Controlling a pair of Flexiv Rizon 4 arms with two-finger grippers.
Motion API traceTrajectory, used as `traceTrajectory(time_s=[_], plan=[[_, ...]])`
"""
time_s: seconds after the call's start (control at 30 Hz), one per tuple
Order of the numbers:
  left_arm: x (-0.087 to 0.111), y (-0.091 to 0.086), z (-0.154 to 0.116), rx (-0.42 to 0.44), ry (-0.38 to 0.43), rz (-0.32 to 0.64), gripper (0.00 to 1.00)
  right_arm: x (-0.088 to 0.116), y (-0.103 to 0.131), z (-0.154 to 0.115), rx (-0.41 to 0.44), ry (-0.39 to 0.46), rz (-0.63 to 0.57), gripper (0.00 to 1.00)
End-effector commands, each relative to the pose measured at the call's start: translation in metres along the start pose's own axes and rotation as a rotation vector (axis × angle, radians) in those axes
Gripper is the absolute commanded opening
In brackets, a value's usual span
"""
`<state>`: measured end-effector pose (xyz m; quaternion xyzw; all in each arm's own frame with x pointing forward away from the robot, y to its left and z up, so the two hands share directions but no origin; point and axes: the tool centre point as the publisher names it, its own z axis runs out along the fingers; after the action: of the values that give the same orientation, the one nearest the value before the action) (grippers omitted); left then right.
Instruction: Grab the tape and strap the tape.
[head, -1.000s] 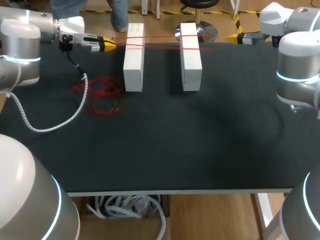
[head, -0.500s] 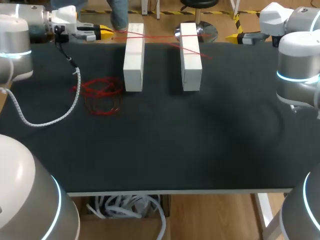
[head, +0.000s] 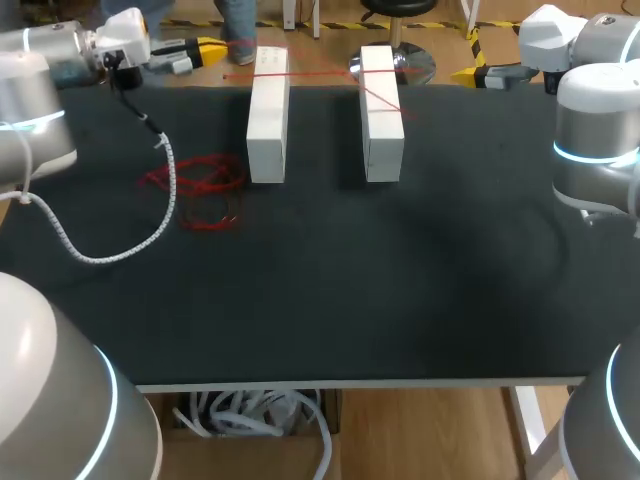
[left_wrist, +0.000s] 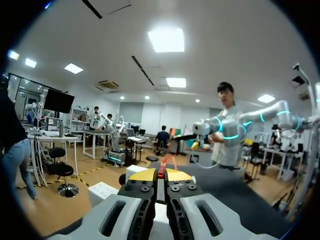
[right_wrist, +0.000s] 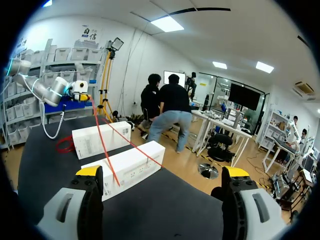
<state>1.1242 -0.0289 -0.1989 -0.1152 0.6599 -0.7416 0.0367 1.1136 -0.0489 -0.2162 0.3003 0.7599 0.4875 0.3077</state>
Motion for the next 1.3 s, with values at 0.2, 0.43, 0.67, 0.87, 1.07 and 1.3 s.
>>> traceTrajectory(time_s=[0.2, 0.43, 0.67, 0.87, 1.07, 1.3], plan=[[0.012, -0.017, 0.003, 0.061, -0.01, -0.01, 0.0, -0.001, 0.0, 0.0, 0.002, 0.001, 0.0, 1.0], [0.017, -0.023, 0.005, 0.101, -0.005, -0.026, 0.0, -0.001, 0.0, 0.0, 0.002, 0.001, 0.0, 1.0], [0.017, -0.029, 0.004, 0.141, -0.009, -0.049, 0.0, -0.001, 0.0, 0.0, 0.002, 0.001, 0.0, 1.0], [0.019, -0.032, 0.005, 0.151, 0.005, -0.026, 0.0, -0.001, 0.0, 0.0, 0.002, 0.001, 0.0, 1.0], [0.021, -0.033, 0.006, 0.142, -0.003, -0.013, 0.0, -0.001, 0.0, 0.0, 0.002, 0.001, 0.0, 1.0], [0.021, -0.033, 0.006, 0.142, -0.003, -0.013, 0.0, -0.001, 0.0, 0.0, 0.002, 0.001, 0.0, 1.0]])
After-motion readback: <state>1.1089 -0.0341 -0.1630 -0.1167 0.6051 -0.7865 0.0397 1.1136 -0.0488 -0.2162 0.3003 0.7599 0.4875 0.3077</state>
